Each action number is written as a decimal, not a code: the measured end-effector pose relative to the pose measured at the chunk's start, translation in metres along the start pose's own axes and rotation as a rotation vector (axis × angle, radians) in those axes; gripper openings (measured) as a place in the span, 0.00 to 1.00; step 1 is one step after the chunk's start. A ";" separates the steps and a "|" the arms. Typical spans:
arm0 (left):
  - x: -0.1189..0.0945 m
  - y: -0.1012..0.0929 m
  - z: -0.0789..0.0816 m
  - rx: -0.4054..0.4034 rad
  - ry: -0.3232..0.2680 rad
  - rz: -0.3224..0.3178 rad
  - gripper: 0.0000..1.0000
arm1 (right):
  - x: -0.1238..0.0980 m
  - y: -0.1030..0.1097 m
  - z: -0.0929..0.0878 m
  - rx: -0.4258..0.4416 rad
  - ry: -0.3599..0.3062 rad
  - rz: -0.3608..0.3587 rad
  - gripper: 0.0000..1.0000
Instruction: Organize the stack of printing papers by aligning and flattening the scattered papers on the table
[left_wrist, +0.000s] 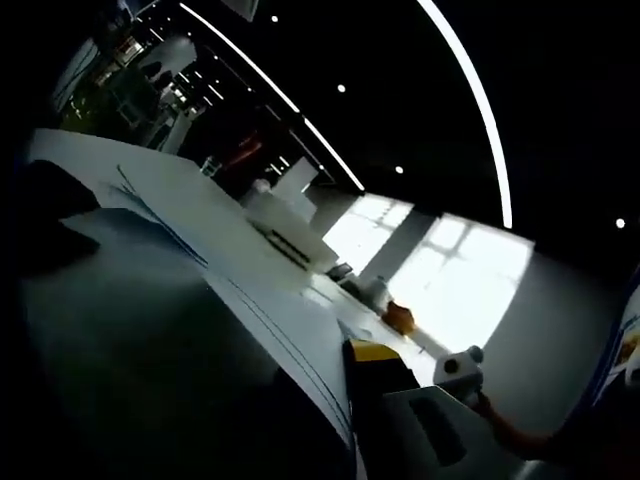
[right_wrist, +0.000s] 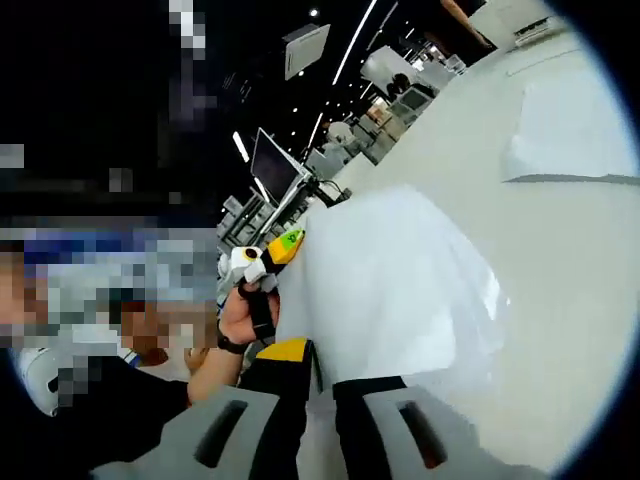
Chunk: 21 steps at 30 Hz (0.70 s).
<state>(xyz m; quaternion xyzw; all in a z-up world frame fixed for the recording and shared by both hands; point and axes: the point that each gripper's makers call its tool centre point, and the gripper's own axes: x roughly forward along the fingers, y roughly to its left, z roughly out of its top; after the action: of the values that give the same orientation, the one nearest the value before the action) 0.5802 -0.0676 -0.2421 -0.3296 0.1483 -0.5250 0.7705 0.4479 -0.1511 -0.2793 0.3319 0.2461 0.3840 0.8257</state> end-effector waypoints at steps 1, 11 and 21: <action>0.000 0.000 0.000 -0.001 -0.002 0.000 0.06 | -0.002 0.008 0.001 -0.042 -0.014 0.037 0.12; -0.001 0.001 0.004 -0.059 -0.057 0.024 0.06 | -0.004 0.027 0.006 -0.208 -0.104 0.064 0.61; 0.001 0.008 0.001 -0.009 -0.079 0.071 0.07 | -0.025 0.062 0.012 -0.201 -0.195 0.289 0.71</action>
<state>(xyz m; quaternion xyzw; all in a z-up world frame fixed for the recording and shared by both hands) 0.5869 -0.0657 -0.2463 -0.3481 0.1316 -0.4831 0.7926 0.4116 -0.1453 -0.2220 0.3152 0.0752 0.4870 0.8111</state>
